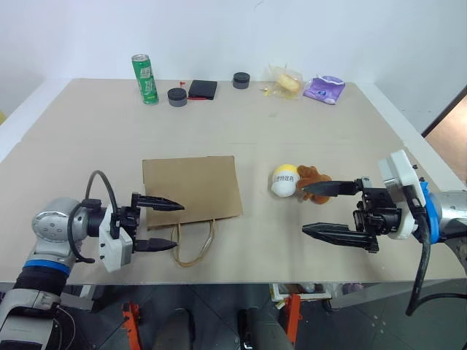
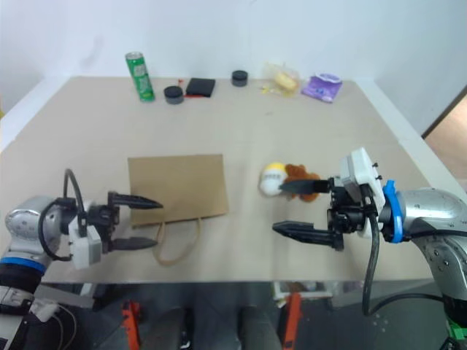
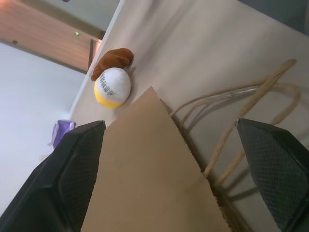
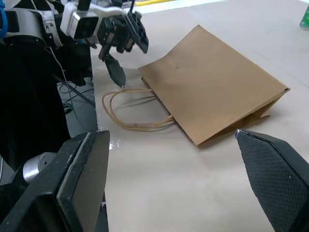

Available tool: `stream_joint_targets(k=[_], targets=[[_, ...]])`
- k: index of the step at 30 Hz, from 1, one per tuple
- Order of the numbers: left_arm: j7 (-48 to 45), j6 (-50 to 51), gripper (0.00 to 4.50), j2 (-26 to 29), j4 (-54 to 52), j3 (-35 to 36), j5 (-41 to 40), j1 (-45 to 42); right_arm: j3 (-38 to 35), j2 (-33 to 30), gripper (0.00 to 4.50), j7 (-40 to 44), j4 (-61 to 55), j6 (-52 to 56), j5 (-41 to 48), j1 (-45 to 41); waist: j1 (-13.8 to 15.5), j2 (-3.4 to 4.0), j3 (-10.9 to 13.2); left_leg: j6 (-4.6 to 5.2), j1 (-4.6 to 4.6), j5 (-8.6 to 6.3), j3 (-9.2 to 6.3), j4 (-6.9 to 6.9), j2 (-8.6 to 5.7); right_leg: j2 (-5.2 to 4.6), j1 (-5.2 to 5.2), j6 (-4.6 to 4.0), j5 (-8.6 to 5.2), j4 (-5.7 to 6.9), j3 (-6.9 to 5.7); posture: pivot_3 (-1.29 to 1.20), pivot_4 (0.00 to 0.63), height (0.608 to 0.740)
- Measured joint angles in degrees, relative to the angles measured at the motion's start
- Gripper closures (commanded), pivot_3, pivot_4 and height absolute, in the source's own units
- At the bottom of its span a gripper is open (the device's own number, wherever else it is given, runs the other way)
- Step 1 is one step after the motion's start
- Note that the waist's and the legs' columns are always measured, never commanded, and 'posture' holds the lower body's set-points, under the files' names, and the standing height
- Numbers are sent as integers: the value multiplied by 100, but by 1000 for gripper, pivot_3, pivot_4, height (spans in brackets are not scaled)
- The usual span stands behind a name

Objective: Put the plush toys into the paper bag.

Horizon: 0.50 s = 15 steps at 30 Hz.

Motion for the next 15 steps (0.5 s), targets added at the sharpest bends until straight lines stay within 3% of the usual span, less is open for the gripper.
stream_joint_targets(k=[15], targets=[[830, -553, 32, -190, 502, -566, 663, -252, -23, -1, 0, -241, -59, 100, 176, -31, -1, 0, 0, 1, 0, 1, -1, 1, 0, 1, 1, 2, 1, 0, -1, 0, 150, 740]])
